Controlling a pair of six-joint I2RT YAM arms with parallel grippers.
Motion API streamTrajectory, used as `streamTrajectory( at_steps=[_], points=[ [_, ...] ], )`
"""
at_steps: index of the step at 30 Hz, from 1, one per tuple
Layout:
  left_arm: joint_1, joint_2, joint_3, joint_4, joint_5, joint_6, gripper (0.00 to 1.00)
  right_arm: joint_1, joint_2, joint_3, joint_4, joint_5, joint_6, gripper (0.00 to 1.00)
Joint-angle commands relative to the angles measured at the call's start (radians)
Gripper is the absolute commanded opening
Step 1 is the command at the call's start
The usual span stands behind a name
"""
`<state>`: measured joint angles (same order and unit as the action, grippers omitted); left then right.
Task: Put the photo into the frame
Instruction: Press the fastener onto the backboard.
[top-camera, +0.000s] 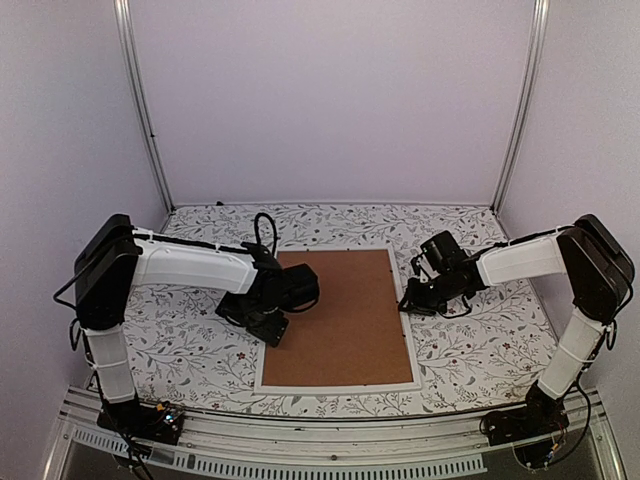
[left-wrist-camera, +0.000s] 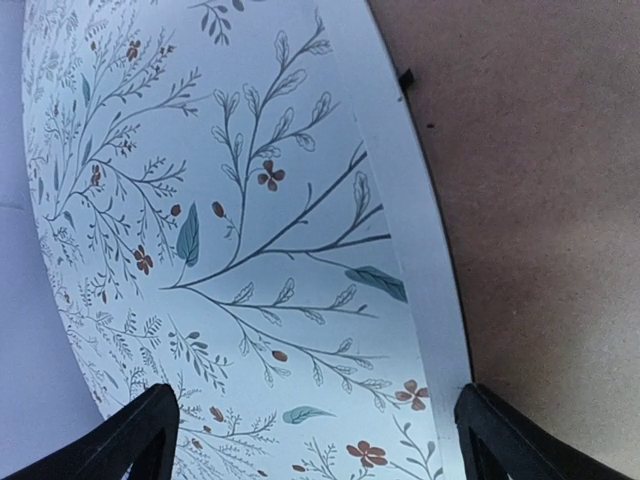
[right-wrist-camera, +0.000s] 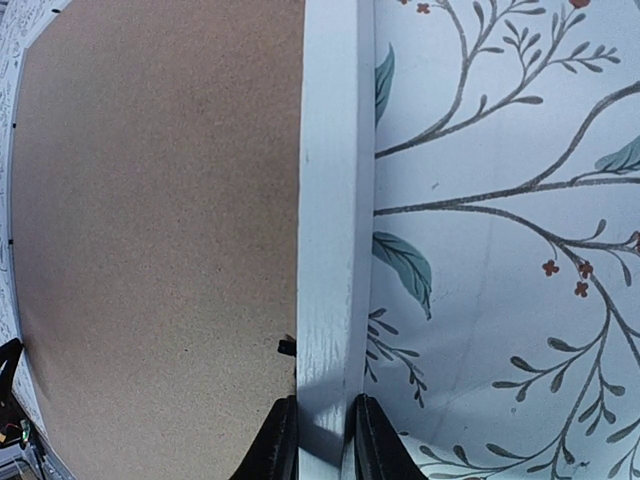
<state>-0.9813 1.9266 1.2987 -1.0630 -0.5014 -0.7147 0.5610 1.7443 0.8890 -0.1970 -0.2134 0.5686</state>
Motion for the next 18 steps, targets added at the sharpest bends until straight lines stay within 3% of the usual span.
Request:
streamTrajectory(
  at_steps=[1,18],
  points=[
    [-0.031,0.075,-0.002,0.039,0.024,0.005,1.00,0.040,0.043,-0.028,-0.123,-0.025,0.001,0.21],
    [-0.138,0.203,0.089,0.021,0.024,0.068,1.00,0.061,0.070,-0.009,-0.127,-0.035,-0.001,0.22]
  ],
)
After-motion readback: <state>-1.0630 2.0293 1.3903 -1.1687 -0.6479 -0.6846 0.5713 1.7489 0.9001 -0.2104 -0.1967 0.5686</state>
